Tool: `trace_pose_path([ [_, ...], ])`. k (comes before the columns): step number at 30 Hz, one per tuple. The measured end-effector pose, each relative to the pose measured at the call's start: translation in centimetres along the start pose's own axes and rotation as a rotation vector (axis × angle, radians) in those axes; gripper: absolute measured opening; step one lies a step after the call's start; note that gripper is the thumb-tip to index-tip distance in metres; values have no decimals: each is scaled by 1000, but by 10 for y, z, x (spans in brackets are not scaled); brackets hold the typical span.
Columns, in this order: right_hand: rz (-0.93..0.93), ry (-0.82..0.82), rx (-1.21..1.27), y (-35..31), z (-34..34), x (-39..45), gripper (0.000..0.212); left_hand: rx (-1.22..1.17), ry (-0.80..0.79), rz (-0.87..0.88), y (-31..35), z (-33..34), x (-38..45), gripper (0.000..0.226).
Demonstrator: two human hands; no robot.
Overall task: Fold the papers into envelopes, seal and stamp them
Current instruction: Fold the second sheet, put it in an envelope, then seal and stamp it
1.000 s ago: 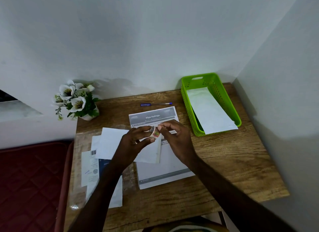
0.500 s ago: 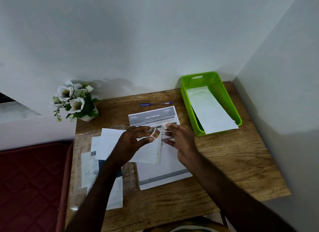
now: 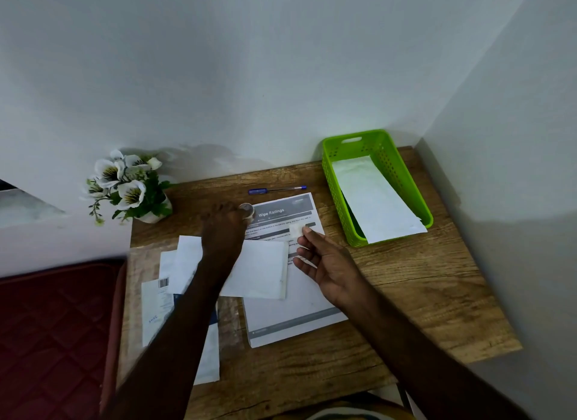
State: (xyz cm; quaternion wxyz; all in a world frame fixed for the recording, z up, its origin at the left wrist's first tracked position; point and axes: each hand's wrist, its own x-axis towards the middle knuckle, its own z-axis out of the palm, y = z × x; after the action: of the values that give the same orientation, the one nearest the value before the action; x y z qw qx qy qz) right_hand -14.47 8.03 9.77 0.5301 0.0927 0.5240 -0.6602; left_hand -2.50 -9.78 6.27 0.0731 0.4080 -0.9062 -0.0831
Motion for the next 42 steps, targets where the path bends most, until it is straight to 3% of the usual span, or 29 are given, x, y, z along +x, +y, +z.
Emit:
trace_pose_path([
  [3,-1,8,-2,2,-3,-2,10,28,-35,12,-4,6,3,15],
  [8,-46,33,-51,7,-11,-3,13,-78,170,60,-8,12,-15,33],
  [9,-55,44,-60,9,-14,-3,15,-106,132,99,-10,13,-20,37],
  [12,-63,87,-75,13,-19,-3,17,-181,-189,187,-11,11,-26,49],
  [14,-64,113,-88,16,-20,-4,16,-159,-275,209,-10,12,-28,56],
  [17,-85,167,-119,20,-21,-3,17,-173,-194,221,-2,12,-27,49],
  [20,-116,217,-187,27,-21,-5,20,-336,-62,193,14,5,-33,31],
  [23,-145,237,-243,37,-21,-10,21,-610,-103,94,37,-9,-51,22],
  [26,-288,236,-393,49,-22,-12,16,-878,-176,-171,59,-18,-74,27],
  [31,-842,221,-796,69,-31,-11,12,-1143,-279,-577,74,-15,-95,26],
  [33,-1008,210,-934,74,-37,-7,13,-1208,-267,-638,75,-16,-98,19],
  [38,-1226,196,-1107,78,-46,-4,19,-1301,-256,-681,77,-20,-100,8],
  [40,-1206,167,-1112,77,-45,-6,27,-1329,-249,-677,75,-20,-101,7],
  [42,-1072,206,-1051,74,-41,-10,31,-1307,-252,-661,69,-19,-100,6],
])
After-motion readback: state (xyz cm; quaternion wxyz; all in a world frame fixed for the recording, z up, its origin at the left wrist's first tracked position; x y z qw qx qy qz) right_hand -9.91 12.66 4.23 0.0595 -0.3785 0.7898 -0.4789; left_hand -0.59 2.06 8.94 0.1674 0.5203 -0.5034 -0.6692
